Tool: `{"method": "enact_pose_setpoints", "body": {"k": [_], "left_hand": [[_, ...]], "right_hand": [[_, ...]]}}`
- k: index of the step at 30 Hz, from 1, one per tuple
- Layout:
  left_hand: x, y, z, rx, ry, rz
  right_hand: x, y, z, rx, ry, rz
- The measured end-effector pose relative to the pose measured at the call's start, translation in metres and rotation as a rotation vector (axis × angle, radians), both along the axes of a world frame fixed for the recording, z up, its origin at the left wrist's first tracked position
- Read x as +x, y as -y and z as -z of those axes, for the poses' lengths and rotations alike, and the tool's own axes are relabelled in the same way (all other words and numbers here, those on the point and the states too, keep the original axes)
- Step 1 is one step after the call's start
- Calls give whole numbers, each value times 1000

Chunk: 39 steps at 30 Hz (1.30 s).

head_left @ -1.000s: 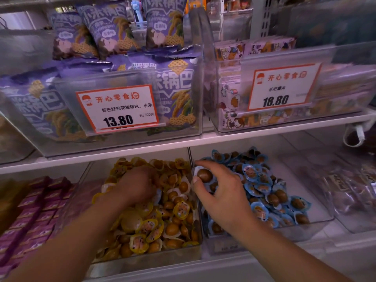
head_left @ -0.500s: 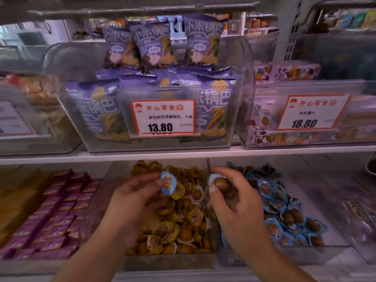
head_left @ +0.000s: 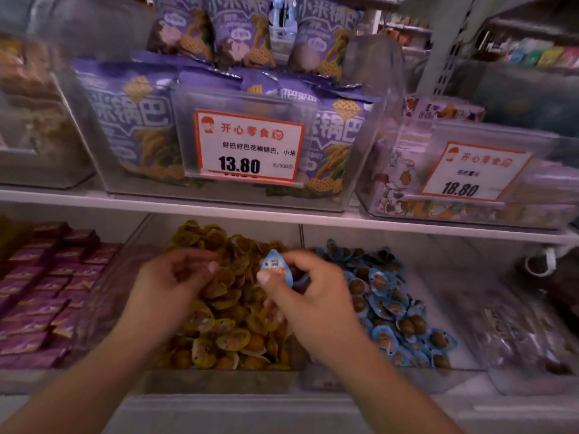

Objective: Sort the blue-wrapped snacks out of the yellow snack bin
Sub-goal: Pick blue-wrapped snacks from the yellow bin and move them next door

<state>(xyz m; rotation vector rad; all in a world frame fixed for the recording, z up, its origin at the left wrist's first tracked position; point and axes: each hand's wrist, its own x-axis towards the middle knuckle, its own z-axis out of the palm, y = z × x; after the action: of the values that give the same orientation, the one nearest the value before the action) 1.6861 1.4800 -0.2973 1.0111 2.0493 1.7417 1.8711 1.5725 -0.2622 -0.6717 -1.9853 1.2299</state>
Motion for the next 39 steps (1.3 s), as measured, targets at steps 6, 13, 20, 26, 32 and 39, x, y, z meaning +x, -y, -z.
{"method": "enact_pose_setpoints", "body": {"k": [6, 13, 20, 26, 32, 39], "left_hand": [[-13, -1, 12, -430, -644, 201], [5, -9, 10, -522, -842, 525], [34, -39, 31, -860, -947, 781], [19, -71, 37, -859, -1382, 671], [-44, -94, 14, -860, -1262, 498], [-13, -62, -3, -752, -1107, 622]], "right_hand": [[61, -85, 8, 243, 457, 350], [53, -59, 33, 260, 363, 279], [17, -34, 48, 161, 264, 76], [18, -36, 51, 151, 240, 52], [19, -36, 52, 169, 225, 49], [18, -35, 50, 150, 213, 47]]}}
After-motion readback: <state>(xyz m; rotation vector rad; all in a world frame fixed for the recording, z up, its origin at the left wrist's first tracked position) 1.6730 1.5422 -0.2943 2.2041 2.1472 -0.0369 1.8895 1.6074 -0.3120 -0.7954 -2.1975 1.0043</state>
